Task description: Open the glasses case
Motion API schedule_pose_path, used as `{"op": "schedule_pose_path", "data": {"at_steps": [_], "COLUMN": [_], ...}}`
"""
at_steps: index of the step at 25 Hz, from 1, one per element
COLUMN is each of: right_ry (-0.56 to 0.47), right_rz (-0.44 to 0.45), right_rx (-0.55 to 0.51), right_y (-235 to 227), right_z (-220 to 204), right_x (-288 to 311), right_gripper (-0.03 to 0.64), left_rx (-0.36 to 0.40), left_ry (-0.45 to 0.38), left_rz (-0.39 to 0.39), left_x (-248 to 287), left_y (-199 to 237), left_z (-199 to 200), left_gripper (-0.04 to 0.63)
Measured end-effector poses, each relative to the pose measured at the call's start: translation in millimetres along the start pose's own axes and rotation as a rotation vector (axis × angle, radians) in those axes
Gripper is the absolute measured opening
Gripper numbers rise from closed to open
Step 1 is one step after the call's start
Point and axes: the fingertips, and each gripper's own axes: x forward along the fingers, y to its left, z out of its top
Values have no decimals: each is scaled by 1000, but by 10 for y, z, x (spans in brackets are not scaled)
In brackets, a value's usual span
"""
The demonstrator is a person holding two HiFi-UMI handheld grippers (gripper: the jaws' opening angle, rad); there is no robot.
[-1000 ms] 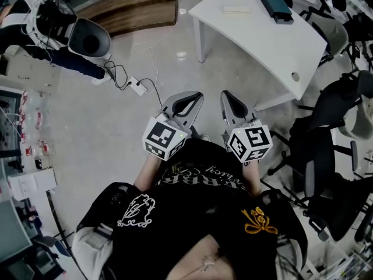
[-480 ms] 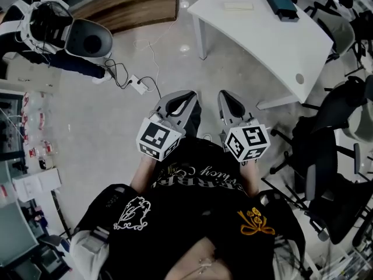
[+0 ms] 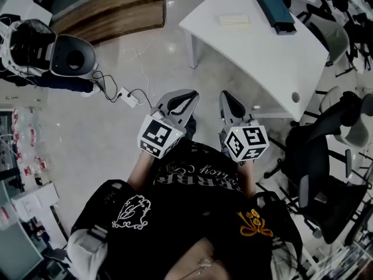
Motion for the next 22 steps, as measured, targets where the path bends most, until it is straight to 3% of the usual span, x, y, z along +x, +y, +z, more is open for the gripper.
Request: {"op": "schedule_pose_path", "data": {"at_steps": [7,14,22], "right_ry": [19,24,60], "right_rz": [-43,-113,-208], "right_rx": [-39,-62,-50], "right_y": [-21,-100,-378], "right_z": [398,655,709], "right_x": [881,1470,1689], "right_gripper": [12,12,14], "left_rx": [5,32,27], "left_ry": [-35,-36,-39], "left_rz": [-17,-67,-125], "left_x": [260,523,845], "left_y": [995,1704,2007], "left_z": [211,285,355], "left_gripper": [28,28,28]}}
